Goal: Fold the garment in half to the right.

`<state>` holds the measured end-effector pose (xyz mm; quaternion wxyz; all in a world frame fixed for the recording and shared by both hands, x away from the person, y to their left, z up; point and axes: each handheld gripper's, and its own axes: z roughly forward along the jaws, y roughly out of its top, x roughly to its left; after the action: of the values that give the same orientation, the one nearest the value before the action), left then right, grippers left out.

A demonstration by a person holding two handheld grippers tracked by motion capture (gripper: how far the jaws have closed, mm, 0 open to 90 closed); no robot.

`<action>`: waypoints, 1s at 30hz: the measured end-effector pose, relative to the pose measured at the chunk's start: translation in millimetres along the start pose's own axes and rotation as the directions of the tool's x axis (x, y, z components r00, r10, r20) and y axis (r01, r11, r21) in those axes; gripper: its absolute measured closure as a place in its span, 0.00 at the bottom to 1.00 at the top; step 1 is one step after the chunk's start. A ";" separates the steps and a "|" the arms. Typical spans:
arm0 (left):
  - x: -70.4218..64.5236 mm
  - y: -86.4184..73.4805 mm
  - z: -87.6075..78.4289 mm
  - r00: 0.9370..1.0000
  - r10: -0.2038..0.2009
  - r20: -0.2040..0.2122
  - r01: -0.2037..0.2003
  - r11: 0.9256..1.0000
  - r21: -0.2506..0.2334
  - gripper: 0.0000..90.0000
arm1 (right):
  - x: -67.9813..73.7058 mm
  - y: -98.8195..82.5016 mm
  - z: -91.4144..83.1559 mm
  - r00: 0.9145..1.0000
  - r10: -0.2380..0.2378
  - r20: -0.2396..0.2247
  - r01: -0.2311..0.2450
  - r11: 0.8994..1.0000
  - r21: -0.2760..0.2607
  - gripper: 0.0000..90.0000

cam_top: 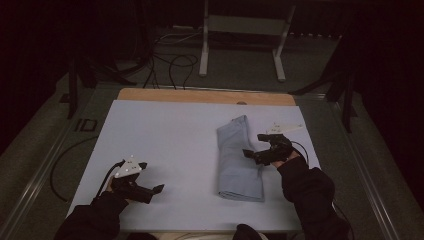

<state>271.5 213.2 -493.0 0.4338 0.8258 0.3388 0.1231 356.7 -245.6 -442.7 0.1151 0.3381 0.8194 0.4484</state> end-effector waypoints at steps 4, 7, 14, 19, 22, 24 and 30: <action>2.8 -2.4 -3.1 1.000 0.006 -0.002 -0.006 1.000 -0.005 0.00 | 6.4 -15.0 -4.8 1.000 -0.007 -0.004 0.007 1.000 0.012 0.11; 5.0 -4.5 -5.5 1.000 0.010 -0.001 -0.010 1.000 -0.011 0.00 | 8.3 -26.4 -7.8 1.000 0.007 -0.002 -0.007 1.000 0.010 0.11; 8.9 -11.5 -7.4 1.000 -0.002 -0.006 0.002 1.000 -0.007 0.00 | 11.0 -56.9 -11.3 0.999 0.043 -0.002 -0.043 0.999 0.013 0.11; 11.3 -16.5 -11.4 1.000 -0.005 -0.018 0.005 1.000 -0.007 0.00 | 18.2 -81.2 -12.4 0.999 0.044 0.011 -0.044 0.998 0.039 0.11; 13.0 -18.6 -14.3 1.000 -0.011 -0.026 0.011 1.000 -0.009 0.00 | 21.9 -91.7 -16.0 0.999 0.042 0.018 -0.043 0.998 0.044 0.11; 13.7 -20.1 -16.1 0.999 -0.009 -0.032 0.009 1.000 -0.007 0.00 | 23.1 -96.1 -18.7 0.999 0.041 0.026 -0.042 0.998 0.041 0.11; 15.5 -26.6 -21.5 0.999 -0.018 -0.047 0.017 1.000 -0.009 0.00 | 22.0 -104.5 -29.9 0.996 0.057 0.063 -0.056 0.998 -0.008 0.11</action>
<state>260.2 247.7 -502.9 0.4302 0.8178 0.3556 0.1403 278.5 -289.4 -508.1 0.1294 0.3749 0.8040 0.4431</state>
